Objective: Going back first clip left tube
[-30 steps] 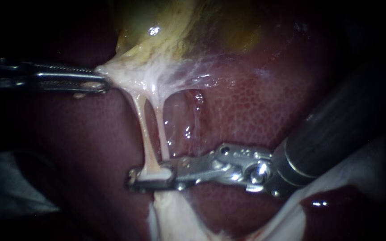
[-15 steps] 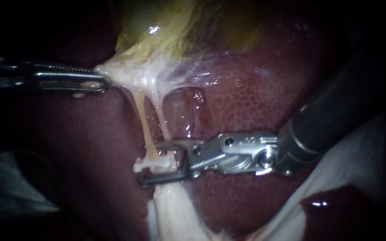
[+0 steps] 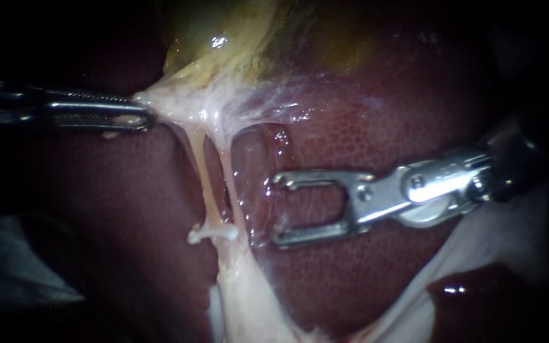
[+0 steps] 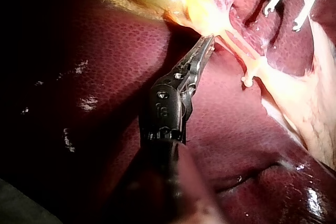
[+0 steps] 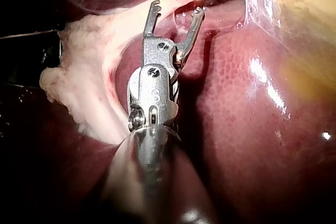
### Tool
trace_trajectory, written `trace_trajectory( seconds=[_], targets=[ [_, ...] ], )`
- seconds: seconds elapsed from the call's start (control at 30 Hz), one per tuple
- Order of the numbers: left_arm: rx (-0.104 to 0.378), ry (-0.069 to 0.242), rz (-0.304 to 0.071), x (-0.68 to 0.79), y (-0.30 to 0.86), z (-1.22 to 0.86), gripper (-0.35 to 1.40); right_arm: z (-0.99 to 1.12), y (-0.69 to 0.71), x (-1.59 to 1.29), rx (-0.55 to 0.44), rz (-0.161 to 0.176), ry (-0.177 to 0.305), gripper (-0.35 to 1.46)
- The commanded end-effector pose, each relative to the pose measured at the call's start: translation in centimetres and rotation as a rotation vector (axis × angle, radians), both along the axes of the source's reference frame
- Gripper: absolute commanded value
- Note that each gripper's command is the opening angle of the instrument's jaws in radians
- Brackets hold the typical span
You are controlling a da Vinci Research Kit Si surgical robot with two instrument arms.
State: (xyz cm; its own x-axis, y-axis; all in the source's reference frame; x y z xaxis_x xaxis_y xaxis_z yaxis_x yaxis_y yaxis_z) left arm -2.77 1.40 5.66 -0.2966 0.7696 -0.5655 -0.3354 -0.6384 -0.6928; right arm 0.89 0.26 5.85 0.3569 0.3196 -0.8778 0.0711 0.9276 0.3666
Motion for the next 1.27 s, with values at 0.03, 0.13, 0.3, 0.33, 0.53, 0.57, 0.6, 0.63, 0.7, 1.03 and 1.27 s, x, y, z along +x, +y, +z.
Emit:
trace_trajectory(
  seconds=[0.03,0.13,0.3,0.33,0.53,0.57,0.6,0.63,0.7,1.03,1.27],
  targets=[
    [0.000,0.001,-0.002,0.00,0.00,0.01,-0.35,-0.02,0.02,-0.07,-0.002,0.001,0.000,0.50],
    [0.000,0.001,-0.002,0.00,0.00,0.02,-0.35,-0.09,0.07,-0.26,-0.006,0.003,-0.004,0.50],
    [-0.002,0.002,-0.003,-0.03,-0.01,0.04,-0.35,-0.13,0.11,-0.39,-0.002,0.002,-0.003,0.50],
    [-0.003,0.003,-0.003,-0.04,-0.01,0.06,-0.35,-0.13,0.10,-0.40,-0.001,-0.001,-0.001,0.50],
    [-0.014,0.007,-0.012,-0.24,-0.07,0.27,-0.35,-0.12,0.09,-0.39,0.000,-0.005,0.002,0.50],
    [-0.014,0.008,-0.009,-0.29,-0.08,0.33,-0.35,-0.12,0.09,-0.39,0.000,-0.005,0.002,0.50],
    [-0.014,0.012,-0.005,-0.34,-0.08,0.38,-0.35,-0.12,0.09,-0.40,0.000,-0.005,0.002,0.50],
    [-0.013,0.012,-0.001,-0.38,-0.08,0.42,-0.35,-0.12,0.09,-0.40,0.000,-0.005,0.002,0.50],
    [-0.013,0.015,0.005,-0.48,-0.09,0.53,-0.35,-0.12,0.09,-0.40,0.000,-0.006,0.002,0.50],
    [-0.005,0.016,0.023,-0.67,-0.11,0.75,-0.35,-0.13,0.09,-0.40,0.000,-0.006,0.002,0.50],
    [-0.005,0.015,0.024,-0.65,-0.11,0.74,-0.35,-0.13,0.09,-0.40,0.002,-0.008,0.004,0.50]
  ],
)
